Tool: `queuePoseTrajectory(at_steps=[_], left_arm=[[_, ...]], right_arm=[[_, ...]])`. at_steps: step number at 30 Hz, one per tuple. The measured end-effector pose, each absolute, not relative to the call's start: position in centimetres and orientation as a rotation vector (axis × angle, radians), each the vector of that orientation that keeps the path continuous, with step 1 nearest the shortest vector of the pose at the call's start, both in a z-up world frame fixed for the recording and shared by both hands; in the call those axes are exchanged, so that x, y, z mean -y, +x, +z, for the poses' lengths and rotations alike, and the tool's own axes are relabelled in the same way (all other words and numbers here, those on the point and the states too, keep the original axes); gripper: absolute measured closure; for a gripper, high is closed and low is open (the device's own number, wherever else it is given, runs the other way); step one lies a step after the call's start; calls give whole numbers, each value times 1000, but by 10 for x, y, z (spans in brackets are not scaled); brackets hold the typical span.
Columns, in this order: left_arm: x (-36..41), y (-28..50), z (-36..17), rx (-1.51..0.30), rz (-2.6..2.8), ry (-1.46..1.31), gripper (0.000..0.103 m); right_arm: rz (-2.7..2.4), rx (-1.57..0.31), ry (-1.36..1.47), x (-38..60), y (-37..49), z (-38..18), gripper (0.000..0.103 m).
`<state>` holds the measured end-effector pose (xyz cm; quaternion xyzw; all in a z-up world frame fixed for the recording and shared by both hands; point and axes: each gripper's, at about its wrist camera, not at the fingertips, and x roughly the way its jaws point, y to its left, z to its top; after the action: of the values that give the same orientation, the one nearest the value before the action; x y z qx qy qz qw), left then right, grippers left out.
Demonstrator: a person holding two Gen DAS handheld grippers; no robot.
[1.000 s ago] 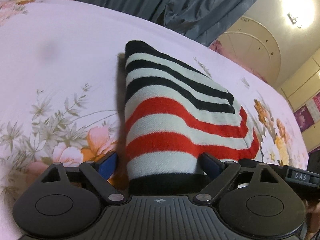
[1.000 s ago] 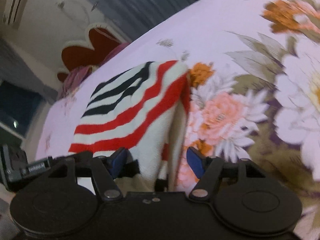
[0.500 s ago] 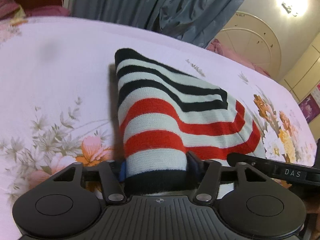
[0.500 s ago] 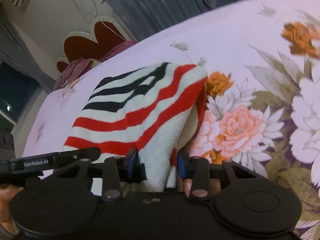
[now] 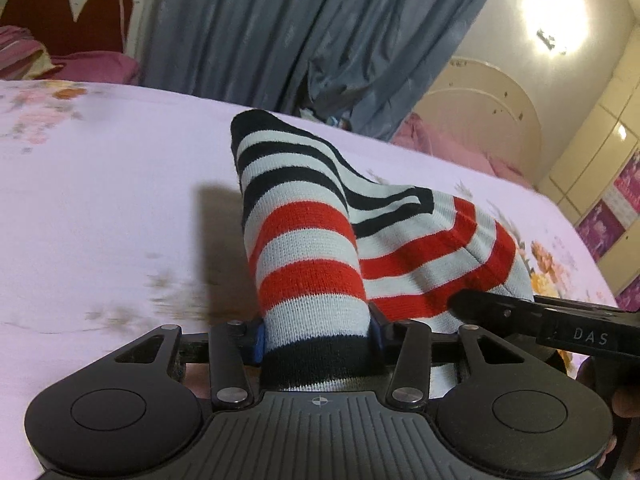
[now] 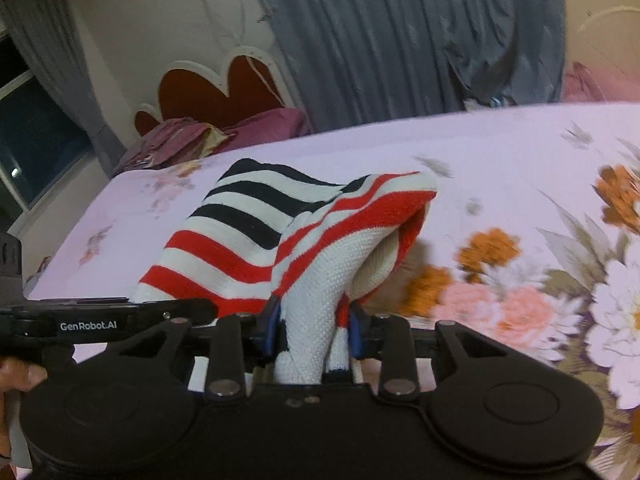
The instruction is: Fold small clothes
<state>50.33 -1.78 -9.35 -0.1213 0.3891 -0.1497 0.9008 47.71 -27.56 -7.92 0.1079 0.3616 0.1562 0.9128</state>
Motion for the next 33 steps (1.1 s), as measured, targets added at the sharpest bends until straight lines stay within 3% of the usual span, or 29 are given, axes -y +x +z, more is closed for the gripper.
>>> queuePoseTrajectory(at_steps=[16, 19, 25, 29, 31, 33], left_arm=[[-203, 485, -119, -827, -268, -320, 53], [-211, 491, -143, -851, -225, -320, 41], [-207, 494, -165, -864, -279, -376, 49], [-212, 499, -169, -867, -306, -392, 45], [-214, 499, -167, -872, -304, -384, 37], [-218, 492, -158, -862, -290, -373, 36]], right_arm=[[366, -785, 227, 83, 509, -107, 72], [301, -832, 204, 79, 516, -128, 72], [252, -865, 263, 91, 517, -157, 72], [245, -876, 246, 88, 518, -155, 70], [231, -879, 258, 90, 515, -151, 60], [216, -867, 264, 84, 510, -144, 56]])
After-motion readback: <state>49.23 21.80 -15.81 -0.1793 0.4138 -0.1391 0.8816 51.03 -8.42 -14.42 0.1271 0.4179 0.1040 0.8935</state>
